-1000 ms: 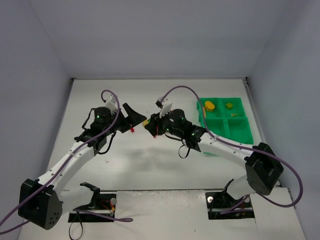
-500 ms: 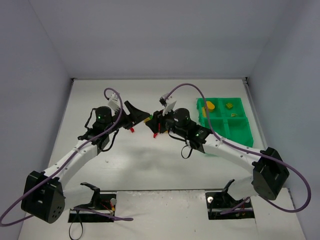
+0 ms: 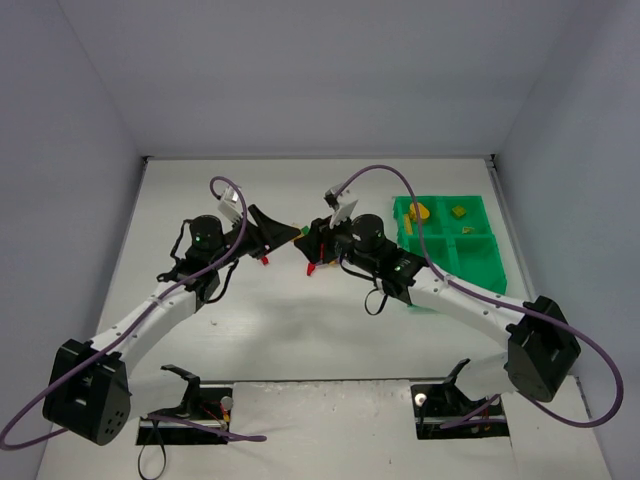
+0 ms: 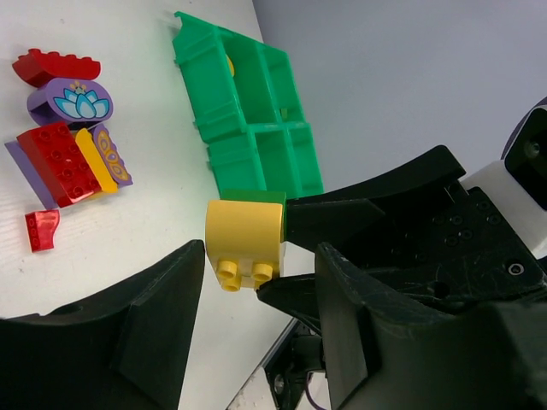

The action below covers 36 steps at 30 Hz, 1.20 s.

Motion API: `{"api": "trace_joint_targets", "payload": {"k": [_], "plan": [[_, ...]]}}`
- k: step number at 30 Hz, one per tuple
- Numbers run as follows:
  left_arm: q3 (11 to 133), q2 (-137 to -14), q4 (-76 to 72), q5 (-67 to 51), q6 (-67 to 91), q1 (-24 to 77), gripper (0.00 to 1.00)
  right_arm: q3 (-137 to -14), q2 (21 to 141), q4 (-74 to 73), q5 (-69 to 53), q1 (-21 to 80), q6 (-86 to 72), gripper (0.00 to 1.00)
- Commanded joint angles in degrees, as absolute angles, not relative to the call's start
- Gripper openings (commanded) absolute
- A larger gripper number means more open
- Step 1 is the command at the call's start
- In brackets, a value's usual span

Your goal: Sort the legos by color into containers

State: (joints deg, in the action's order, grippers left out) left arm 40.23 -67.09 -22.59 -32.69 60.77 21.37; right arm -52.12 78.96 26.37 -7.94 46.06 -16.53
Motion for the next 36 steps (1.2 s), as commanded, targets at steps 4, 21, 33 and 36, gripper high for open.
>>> {"api": "trace_joint_targets", "payload": {"k": [4, 21, 33, 36], "plan": [[41.6, -67.5, -28.6, -34.2, 61.3, 21.1, 0.48, -52.8, 76.1, 31.5, -9.1, 45.7, -16.7, 0.00], [41.9, -69.5, -31.6, -35.5, 62.3, 21.1, 0.20, -53.1, 76.6, 31.4, -9.5, 45.3, -16.2, 0.00], [39.7, -68.5, -35.5, -39.5, 58.9, 18.5, 0.00, -54.4, 76.4, 26.9, -15.9, 42.6, -16.3, 0.90], [38.8, -68.4, -36.7, -42.5, 57.8, 15.4, 0.00, -54.7, 75.8, 26.0, -20.6, 40.3, -16.7, 0.98]]}}
